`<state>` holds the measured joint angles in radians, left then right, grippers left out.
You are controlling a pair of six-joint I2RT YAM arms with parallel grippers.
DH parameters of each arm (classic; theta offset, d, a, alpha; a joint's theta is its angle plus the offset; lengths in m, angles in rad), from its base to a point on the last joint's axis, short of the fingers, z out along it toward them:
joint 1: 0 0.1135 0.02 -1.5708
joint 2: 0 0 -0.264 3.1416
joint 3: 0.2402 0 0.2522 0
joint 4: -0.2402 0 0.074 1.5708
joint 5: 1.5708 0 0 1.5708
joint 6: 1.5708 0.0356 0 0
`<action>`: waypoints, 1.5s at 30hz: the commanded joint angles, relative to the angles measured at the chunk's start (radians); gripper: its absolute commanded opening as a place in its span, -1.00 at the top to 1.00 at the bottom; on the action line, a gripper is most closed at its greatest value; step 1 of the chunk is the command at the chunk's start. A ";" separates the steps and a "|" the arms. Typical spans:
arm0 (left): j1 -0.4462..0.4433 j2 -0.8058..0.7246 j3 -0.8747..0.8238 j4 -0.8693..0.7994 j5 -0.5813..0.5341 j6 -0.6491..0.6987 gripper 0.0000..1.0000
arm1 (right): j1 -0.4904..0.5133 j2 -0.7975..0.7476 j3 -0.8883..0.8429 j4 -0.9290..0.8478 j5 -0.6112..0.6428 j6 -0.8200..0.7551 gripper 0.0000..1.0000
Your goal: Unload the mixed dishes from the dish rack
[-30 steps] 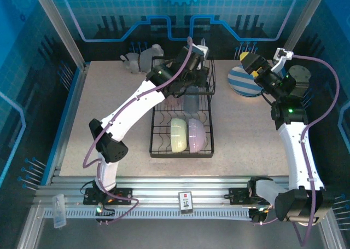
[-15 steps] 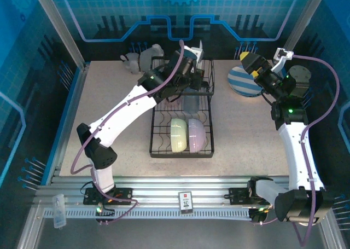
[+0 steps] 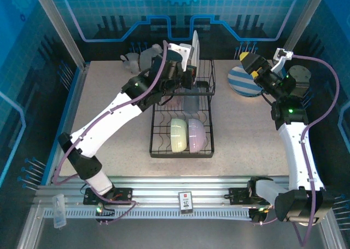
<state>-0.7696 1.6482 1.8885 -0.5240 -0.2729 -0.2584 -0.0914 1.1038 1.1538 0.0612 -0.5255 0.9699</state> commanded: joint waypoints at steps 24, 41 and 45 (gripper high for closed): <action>-0.163 -0.254 -0.391 0.392 -0.130 1.169 1.00 | 0.093 0.073 0.385 -0.376 0.001 0.017 -1.00; -0.214 -0.152 -0.476 0.604 -0.370 1.575 1.00 | 0.167 0.148 0.488 -0.644 0.099 -0.103 -0.92; -0.214 -0.146 -0.478 0.617 -0.373 1.581 1.00 | 0.170 0.166 0.500 -0.683 0.105 -0.114 -0.86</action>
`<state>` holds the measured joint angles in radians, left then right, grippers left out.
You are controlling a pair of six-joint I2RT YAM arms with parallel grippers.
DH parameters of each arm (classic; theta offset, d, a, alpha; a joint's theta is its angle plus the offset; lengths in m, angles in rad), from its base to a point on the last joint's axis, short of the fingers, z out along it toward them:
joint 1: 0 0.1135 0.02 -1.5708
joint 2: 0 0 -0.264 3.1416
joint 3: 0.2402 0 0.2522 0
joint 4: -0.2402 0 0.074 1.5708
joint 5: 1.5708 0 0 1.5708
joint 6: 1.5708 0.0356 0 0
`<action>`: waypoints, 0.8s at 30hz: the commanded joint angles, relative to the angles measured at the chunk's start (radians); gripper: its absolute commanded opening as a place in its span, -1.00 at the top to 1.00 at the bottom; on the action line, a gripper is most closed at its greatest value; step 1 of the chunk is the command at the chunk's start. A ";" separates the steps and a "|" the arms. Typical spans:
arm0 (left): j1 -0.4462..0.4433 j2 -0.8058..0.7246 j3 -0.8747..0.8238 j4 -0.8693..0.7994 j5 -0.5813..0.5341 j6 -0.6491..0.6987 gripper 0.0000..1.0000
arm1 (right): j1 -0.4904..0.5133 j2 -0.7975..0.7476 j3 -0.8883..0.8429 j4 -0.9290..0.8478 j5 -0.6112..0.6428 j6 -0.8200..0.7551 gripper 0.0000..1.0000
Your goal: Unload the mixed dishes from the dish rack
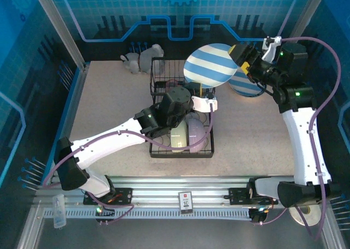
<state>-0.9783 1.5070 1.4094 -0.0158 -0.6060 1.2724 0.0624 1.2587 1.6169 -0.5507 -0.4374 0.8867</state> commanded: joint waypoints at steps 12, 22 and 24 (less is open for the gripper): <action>-0.005 0.003 -0.015 0.143 -0.038 0.064 1.00 | 0.039 0.052 0.051 -0.072 0.016 -0.018 -0.45; 0.003 -0.001 -0.021 0.136 -0.036 0.055 1.00 | 0.052 0.070 0.050 -0.053 0.010 -0.005 -0.02; 0.004 -0.002 -0.019 0.135 -0.035 0.055 1.00 | 0.053 0.074 0.052 -0.051 0.006 -0.003 0.07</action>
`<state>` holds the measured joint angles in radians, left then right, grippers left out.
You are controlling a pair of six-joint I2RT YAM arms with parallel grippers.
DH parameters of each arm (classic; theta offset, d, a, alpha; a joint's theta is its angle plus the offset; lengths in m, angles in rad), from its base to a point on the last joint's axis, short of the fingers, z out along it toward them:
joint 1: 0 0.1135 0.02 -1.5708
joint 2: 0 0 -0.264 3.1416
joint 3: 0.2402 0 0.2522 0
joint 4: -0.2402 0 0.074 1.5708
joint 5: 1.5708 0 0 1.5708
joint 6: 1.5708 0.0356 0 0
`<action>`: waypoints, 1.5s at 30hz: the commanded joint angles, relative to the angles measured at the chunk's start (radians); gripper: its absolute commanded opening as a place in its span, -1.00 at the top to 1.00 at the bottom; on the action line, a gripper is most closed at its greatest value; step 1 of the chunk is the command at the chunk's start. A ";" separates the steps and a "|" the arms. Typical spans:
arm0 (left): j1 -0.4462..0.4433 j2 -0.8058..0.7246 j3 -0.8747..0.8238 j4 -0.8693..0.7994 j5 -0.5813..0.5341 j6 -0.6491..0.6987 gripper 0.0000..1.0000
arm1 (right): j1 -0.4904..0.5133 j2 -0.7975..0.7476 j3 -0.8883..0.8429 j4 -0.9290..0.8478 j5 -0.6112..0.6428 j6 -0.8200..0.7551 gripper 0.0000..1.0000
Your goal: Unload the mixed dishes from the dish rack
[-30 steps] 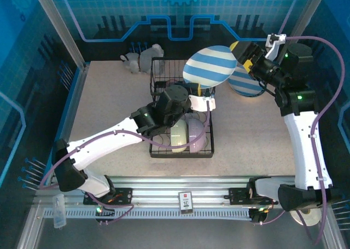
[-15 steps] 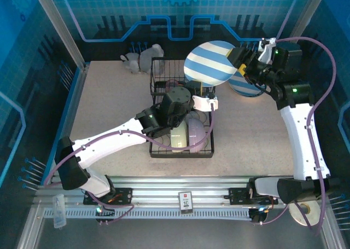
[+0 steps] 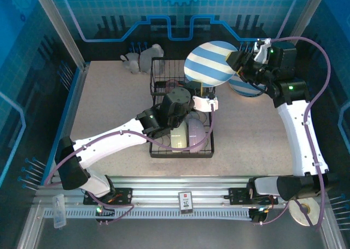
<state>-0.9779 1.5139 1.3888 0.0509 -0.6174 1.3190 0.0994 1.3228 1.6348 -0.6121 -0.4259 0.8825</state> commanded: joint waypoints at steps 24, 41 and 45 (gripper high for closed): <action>0.002 -0.013 0.019 0.032 -0.036 -0.045 1.00 | 0.015 -0.005 0.008 0.017 -0.008 0.006 1.00; 0.035 -0.072 0.045 -0.043 0.051 -0.262 -0.98 | -0.020 -0.010 -0.020 0.102 -0.007 0.042 1.00; 0.064 -0.099 0.077 -0.105 0.071 -0.388 -0.98 | -0.063 -0.012 -0.020 0.107 -0.002 0.047 1.00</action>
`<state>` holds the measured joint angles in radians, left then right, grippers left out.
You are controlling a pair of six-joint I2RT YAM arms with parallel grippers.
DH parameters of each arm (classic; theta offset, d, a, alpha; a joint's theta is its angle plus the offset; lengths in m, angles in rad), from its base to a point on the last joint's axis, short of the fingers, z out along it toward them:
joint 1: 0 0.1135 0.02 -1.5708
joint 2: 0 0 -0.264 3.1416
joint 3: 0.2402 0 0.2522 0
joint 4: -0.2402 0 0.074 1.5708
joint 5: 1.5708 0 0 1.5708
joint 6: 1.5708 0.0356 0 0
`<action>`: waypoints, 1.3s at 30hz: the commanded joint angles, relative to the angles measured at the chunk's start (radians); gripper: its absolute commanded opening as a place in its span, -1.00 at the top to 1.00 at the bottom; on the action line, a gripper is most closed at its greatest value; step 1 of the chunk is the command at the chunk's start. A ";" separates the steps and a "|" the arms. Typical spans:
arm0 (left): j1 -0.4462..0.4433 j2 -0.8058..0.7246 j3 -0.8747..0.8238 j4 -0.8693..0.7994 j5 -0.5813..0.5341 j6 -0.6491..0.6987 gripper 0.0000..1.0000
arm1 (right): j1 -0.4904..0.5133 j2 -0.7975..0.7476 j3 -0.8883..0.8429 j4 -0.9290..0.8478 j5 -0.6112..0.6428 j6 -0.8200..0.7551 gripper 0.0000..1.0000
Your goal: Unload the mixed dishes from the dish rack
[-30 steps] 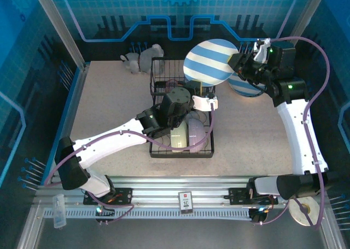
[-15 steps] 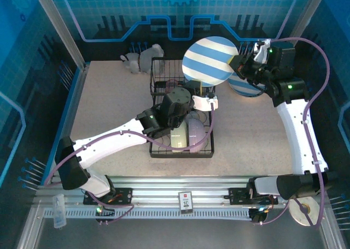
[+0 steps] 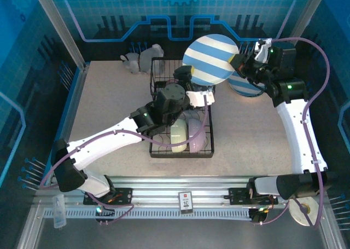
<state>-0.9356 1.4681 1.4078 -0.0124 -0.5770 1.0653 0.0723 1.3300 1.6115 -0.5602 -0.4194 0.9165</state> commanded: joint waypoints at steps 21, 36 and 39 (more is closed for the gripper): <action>0.368 -0.191 0.215 -0.504 0.368 -0.923 -0.99 | -0.359 -0.320 -0.351 0.117 0.007 0.113 1.00; 0.417 -0.334 0.083 -0.461 0.658 -1.362 -0.99 | -0.345 -0.491 -0.702 0.350 0.194 0.148 1.00; 0.416 -0.362 0.061 -0.458 0.672 -1.366 -0.99 | -0.362 -0.438 -0.782 0.433 0.220 0.143 1.00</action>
<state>-0.5262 1.1496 1.4891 -0.4892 0.0349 -0.2375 -0.2764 0.8593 0.8860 -0.3046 -0.2546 1.0649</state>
